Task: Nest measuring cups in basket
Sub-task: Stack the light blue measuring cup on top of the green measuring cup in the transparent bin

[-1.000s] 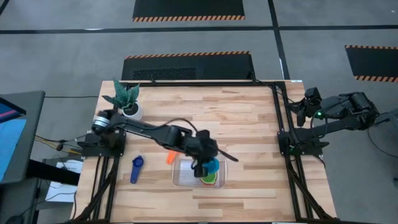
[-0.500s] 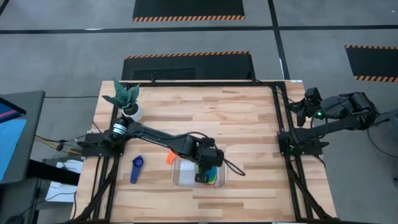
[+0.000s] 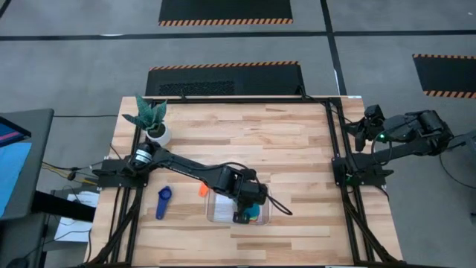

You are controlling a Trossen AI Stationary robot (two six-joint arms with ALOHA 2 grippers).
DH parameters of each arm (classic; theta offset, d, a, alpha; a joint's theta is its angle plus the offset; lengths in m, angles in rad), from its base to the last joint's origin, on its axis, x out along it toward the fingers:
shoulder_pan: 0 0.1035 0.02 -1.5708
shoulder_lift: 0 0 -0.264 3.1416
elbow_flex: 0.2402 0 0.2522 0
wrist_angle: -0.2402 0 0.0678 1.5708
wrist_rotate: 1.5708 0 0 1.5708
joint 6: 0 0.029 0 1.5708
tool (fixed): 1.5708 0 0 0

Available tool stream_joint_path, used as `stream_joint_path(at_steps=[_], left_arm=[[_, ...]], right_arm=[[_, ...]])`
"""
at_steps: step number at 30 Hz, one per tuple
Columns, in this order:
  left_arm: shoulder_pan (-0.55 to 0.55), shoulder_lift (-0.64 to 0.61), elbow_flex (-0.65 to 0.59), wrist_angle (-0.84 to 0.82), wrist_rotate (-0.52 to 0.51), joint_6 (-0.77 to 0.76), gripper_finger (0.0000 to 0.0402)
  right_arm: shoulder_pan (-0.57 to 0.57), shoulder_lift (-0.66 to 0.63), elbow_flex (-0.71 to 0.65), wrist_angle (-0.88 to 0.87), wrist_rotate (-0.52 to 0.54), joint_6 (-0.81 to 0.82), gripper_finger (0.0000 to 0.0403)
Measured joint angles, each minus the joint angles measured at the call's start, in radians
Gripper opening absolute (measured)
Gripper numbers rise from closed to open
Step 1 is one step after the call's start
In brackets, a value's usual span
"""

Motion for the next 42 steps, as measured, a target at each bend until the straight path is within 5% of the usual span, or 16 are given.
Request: stream_joint_path(at_steps=[10, 18, 42], left_arm=[[-0.003, 0.002, -0.011, -0.002, -0.079, 0.006, 0.0], [-0.006, 0.018, -0.011, 0.018, -0.029, 0.023, 0.0003], [-0.004, 0.066, 0.038, -0.069, 0.002, -0.038, 0.0101]], right_arm=[[0.0, 0.0, 0.0, 0.0, 0.0, 0.0, 0.0026], [0.0, 0.0, 0.0, 0.0, 0.0, 0.0, 0.0026], [0.0, 0.0, 0.0, 0.0, -0.002, -0.026, 0.0026]])
